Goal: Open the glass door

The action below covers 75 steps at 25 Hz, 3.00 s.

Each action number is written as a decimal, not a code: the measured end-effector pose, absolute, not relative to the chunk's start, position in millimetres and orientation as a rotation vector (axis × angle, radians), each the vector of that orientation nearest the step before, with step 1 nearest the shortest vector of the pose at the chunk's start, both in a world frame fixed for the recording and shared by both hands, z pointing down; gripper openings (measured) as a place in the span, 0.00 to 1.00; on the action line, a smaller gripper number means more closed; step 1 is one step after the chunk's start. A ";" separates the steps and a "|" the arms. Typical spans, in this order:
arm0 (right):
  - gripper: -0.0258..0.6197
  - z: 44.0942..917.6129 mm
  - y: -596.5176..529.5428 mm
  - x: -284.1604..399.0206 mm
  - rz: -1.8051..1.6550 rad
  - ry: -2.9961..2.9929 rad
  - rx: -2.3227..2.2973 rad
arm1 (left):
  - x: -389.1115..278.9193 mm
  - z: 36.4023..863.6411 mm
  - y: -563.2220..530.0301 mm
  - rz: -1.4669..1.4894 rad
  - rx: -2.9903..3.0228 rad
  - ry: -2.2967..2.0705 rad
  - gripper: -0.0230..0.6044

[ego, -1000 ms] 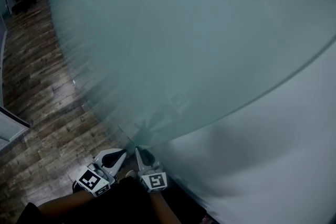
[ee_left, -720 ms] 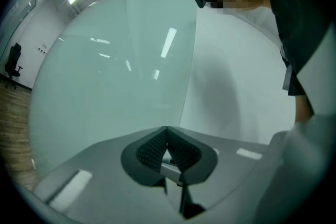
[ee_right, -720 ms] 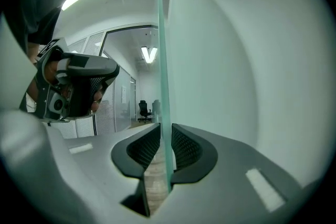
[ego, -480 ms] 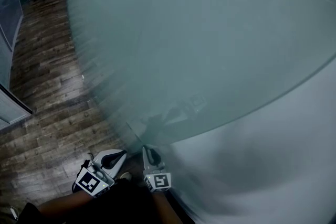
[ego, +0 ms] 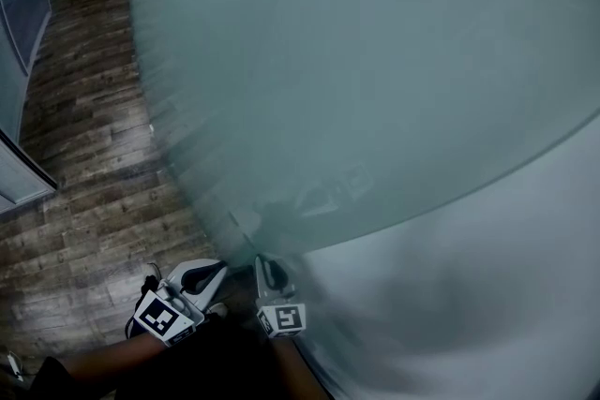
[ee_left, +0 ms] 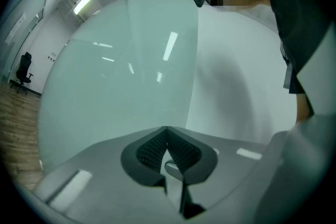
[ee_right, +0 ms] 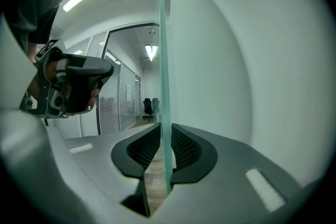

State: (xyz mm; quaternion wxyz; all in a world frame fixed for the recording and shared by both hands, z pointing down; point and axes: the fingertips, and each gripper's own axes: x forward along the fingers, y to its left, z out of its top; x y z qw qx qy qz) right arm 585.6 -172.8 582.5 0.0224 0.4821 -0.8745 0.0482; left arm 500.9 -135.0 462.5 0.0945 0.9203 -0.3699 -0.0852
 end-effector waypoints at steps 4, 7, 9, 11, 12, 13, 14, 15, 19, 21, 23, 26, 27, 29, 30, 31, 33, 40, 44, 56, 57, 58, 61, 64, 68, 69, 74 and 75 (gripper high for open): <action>0.14 581.3 -169.8 581.0 0.136 -2.707 1.444 | 503.7 461.4 -138.2 -0.270 2.710 -1.115 0.04; 0.14 581.0 -170.8 580.5 0.125 -2.718 1.422 | 505.3 462.5 -139.4 -0.248 2.699 -1.126 0.04; 0.14 579.1 -170.6 580.8 0.130 -2.723 1.422 | 505.6 464.8 -137.2 -0.252 2.697 -1.128 0.04; 0.14 574.9 -172.0 581.3 0.134 -2.718 1.425 | 506.7 462.7 -135.4 -0.256 2.710 -1.133 0.04; 0.14 573.3 -173.1 581.5 0.135 -2.714 1.429 | 507.6 461.8 -134.0 -0.259 2.720 -1.133 0.04; 0.14 572.8 -173.9 581.4 0.135 -2.712 1.432 | 508.2 461.3 -132.6 -0.265 2.729 -1.133 0.04; 0.14 573.5 -174.4 581.4 0.138 -2.713 1.435 | 508.4 461.1 -131.8 -0.270 2.731 -1.134 0.04; 0.14 574.5 -174.8 581.6 0.146 -2.712 1.442 | 508.1 461.6 -131.4 -0.269 2.730 -1.139 0.04; 0.15 570.7 -174.8 582.6 0.182 -2.694 1.467 | 505.2 460.0 -129.3 -0.258 2.706 -1.155 0.04; 0.15 567.4 -174.0 582.9 0.197 -2.699 1.481 | 505.0 457.3 -125.6 -0.276 2.710 -1.148 0.04; 0.16 566.0 -174.2 583.8 0.213 -2.708 1.499 | 505.5 454.3 -122.7 -0.281 2.717 -1.148 0.04; 0.16 566.2 -172.9 585.7 0.223 -2.710 1.510 | 502.0 456.6 -118.2 -0.243 2.698 -1.177 0.04; 0.16 566.4 -173.3 585.7 0.225 -2.707 1.510 | 499.0 459.0 -117.3 -0.234 2.692 -1.189 0.04; 0.16 567.8 -175.3 585.0 0.248 -2.695 1.517 | 491.3 464.4 -115.8 -0.223 2.680 -1.195 0.04; 0.17 568.7 -175.4 584.7 0.270 -2.685 1.529 | 487.3 465.0 -114.7 -0.233 2.681 -1.190 0.04; 0.17 569.0 -175.1 584.5 0.288 -2.673 1.547 | 483.1 464.1 -114.1 -0.253 2.685 -1.186 0.04; 0.17 567.8 -174.4 585.2 0.299 -2.644 1.593 | 473.5 461.4 -115.7 -0.285 2.681 -1.191 0.04; 0.17 550.4 -164.7 598.2 0.263 -2.558 1.711 | 448.5 464.5 -116.9 -0.262 2.666 -1.180 0.04; 0.17 534.1 -153.8 611.9 0.235 -2.499 1.793 | 437.6 462.9 -118.3 -0.272 2.661 -1.168 0.04; 0.06 484.3 -123.9 567.7 0.117 -2.532 1.796 | 390.7 460.3 -104.0 -0.289 2.617 -1.174 0.04; 0.05 479.9 -122.3 556.3 0.105 -2.547 1.768 | 382.8 459.6 -101.8 -0.292 2.609 -1.192 0.04; 0.05 474.7 -120.9 544.0 0.093 -2.566 1.731 | 375.4 458.8 -100.0 -0.294 2.601 -1.211 0.04; 0.04 454.7 -118.5 503.4 0.043 -2.639 1.601 | 353.4 452.1 -96.6 -0.304 2.581 -1.278 0.04; 0.04 435.6 -118.0 464.1 -0.031 -2.708 1.490 | 329.8 445.4 -91.4 -0.313 2.561 -1.357 0.04; 0.04 429.4 -119.9 416.8 -0.097 -2.781 1.349 | 299.8 443.7 -85.2 -0.343 2.527 -1.466 0.04; 0.04 430.1 -119.5 406.4 -0.094 -2.801 1.314 | 292.6 446.1 -83.2 -0.335 2.510 -1.492 0.04; 0.04 431.1 -111.4 354.2 -0.118 -2.867 1.128 | 256.9 438.5 -71.1 -0.376 2.472 -1.604 0.04; 0.04 429.8 -110.0 342.7 -0.133 -2.880 1.087 | 249.6 437.7 -69.4 -0.372 2.468 -1.620 0.04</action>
